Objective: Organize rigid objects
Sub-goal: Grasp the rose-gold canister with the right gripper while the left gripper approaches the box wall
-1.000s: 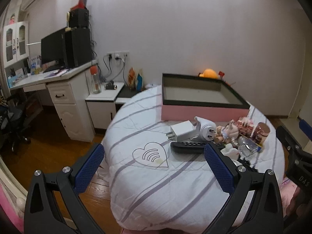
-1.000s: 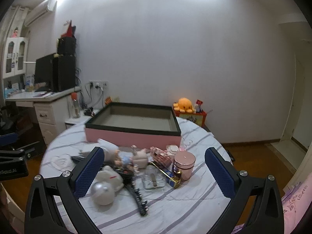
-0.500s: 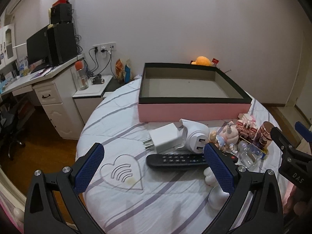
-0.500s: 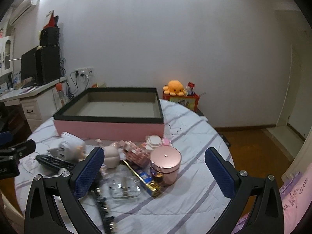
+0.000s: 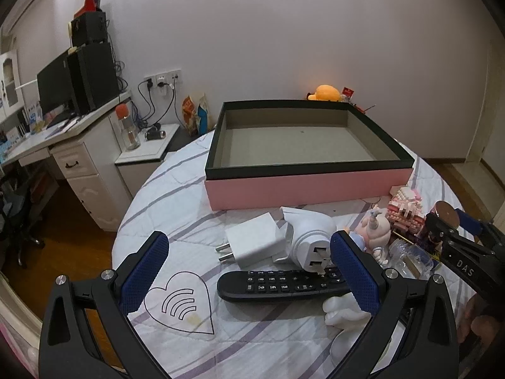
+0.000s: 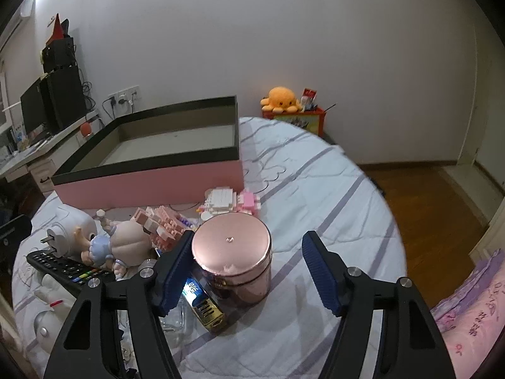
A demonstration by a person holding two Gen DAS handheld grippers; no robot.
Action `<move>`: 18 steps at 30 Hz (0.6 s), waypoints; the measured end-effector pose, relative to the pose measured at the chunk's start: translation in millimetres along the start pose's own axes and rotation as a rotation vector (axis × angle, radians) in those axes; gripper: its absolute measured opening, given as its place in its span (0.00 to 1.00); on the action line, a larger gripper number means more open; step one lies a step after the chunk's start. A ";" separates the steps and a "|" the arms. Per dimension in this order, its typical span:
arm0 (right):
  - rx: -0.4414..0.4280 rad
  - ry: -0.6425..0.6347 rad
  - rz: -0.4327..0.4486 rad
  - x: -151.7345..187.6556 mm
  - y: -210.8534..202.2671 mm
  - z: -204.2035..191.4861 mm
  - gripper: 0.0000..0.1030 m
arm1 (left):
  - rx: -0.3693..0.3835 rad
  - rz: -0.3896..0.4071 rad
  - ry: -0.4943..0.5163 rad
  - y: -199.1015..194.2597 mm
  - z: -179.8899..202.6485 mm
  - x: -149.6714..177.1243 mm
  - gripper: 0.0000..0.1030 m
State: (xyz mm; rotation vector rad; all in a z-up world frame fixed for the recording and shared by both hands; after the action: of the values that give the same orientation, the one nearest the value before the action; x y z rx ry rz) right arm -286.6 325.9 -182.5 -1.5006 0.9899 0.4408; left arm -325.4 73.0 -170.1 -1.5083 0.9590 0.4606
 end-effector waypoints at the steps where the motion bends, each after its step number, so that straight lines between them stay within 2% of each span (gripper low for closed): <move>1: -0.005 0.002 -0.007 0.3 1.1 0.2 0.64 | 0.002 -0.001 0.000 0.1 0.4 -0.7 1.00; 2: -0.015 0.004 -0.015 0.5 1.8 0.0 0.62 | 0.004 -0.001 -0.002 -0.1 0.2 -0.7 1.00; 4: -0.036 0.006 -0.024 0.4 3.1 -0.4 0.47 | 0.006 -0.001 -0.004 -0.2 -0.6 -2.4 1.00; 8: -0.036 -0.017 -0.032 1.6 3.5 -3.7 0.47 | 0.004 0.006 -0.004 -0.9 -5.1 -7.0 1.00; 11: -0.031 -0.027 -0.035 1.2 3.6 -5.0 0.47 | 0.045 0.005 -0.012 5.2 -13.8 -17.5 1.00; 15: -0.022 -0.031 -0.029 0.2 4.6 -5.5 0.47 | 0.041 -0.055 -0.074 30.7 -39.3 -34.6 1.00; 18: 0.000 -0.034 0.012 -3.1 -0.7 -4.7 0.47 | 0.049 -0.083 -0.101 45.9 -50.1 -40.9 1.00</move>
State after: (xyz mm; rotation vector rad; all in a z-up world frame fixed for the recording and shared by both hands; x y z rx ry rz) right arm -289.1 322.4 -178.8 -1.4831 0.9729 0.4729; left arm -396.8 40.9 -157.9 -1.4606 0.8208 0.4462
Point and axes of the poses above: each gripper's, at about its wrist camera, not at the fingertips, and y roughly the way its jaws point, z to its right, x to its underside, the point moved 5 cm from there along y, roughly the way its jaws point, and after that the axes turned 11 degrees about y, right-handed, at the moved point
